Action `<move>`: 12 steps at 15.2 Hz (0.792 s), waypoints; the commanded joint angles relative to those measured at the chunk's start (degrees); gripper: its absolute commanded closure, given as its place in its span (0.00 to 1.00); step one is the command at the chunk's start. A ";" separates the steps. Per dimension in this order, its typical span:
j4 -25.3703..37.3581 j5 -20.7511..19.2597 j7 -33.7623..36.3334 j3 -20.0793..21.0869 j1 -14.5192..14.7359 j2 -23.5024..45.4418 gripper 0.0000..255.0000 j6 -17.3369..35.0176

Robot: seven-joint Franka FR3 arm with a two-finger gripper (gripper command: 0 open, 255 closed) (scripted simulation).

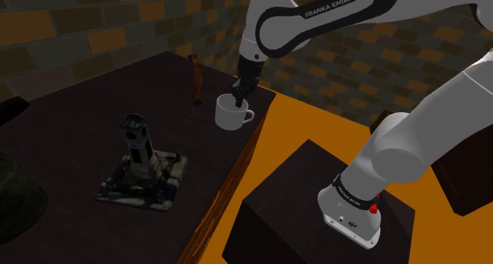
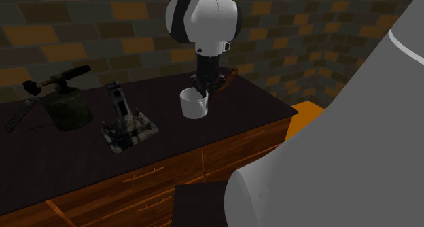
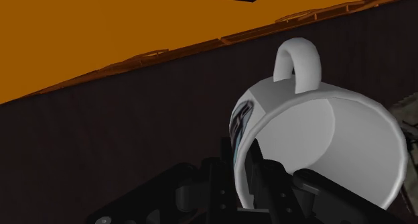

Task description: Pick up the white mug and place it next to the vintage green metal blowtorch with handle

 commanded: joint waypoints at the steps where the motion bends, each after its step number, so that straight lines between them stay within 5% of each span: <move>1: 1.03 -0.02 0.02 -0.09 -0.03 -0.71 1.00 -1.76; 12: 6.73 -0.14 0.27 -0.51 -0.12 -3.95 1.00 -10.69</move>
